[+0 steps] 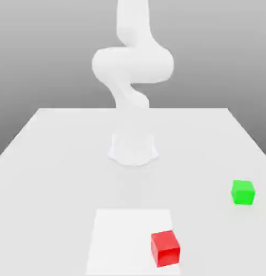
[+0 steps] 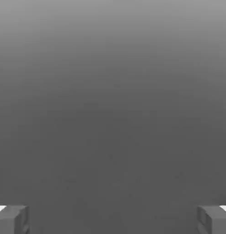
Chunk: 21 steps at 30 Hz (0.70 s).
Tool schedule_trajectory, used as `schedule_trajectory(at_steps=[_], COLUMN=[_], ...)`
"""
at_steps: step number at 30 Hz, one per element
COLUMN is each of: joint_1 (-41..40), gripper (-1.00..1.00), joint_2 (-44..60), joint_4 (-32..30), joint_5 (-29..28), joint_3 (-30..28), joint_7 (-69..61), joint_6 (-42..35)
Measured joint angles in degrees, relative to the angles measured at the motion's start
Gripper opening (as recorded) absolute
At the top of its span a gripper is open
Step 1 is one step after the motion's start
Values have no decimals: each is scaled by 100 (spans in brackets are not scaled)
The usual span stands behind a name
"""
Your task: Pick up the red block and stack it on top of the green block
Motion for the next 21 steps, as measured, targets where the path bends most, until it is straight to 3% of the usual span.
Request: schedule_trajectory(at_steps=[21], joint_1=[416], gripper=[0], joint_2=[4398], joint_4=[-1079], joint_5=[-107], joint_3=[292], joint_7=[-378], joint_6=[1846])
